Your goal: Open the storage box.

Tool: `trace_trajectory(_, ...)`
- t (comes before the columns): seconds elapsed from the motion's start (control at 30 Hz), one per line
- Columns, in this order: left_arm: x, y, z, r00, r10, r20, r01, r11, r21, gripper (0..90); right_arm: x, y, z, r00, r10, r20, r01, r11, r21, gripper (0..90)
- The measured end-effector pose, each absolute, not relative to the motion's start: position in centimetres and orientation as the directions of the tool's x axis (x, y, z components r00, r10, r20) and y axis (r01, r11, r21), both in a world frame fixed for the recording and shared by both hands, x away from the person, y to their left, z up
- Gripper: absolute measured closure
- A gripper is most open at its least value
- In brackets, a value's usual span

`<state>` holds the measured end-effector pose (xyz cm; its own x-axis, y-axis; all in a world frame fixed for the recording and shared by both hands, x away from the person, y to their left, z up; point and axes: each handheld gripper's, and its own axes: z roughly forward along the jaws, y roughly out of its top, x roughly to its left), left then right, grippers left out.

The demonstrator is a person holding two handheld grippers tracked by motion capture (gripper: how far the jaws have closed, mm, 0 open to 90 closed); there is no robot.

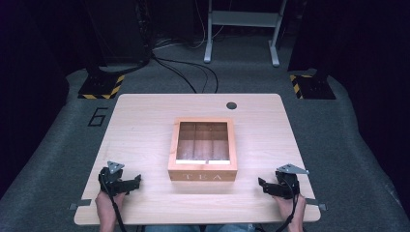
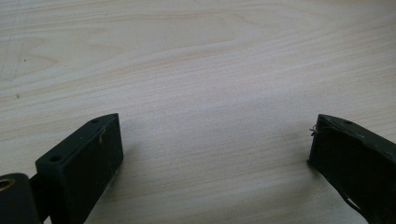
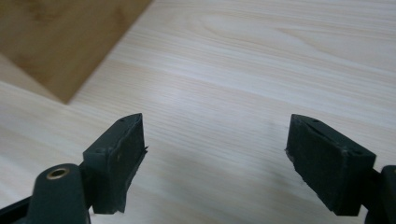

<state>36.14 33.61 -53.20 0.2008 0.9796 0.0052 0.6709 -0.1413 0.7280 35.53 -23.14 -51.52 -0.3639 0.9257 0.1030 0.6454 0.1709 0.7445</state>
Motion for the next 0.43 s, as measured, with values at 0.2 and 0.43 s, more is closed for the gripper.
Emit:
trace_trajectory(0.2, 36.1, 33.6, -53.2, 0.2, 0.98, 0.005, 0.671, -0.141, 0.728, 2.4, 36.2, -24.8, -52.5, -0.307, 0.949, 0.074, 0.659, 0.156, 0.735, 15.2)
trace_trajectory(0.43, 36.1, 33.6, -53.2, 0.2, 0.98, 0.006, 0.671, -0.141, 0.728, 2.4, 36.3, -24.7, -52.9, -0.298, 0.954, -0.002, 0.642, 0.203, 0.739, 11.7)
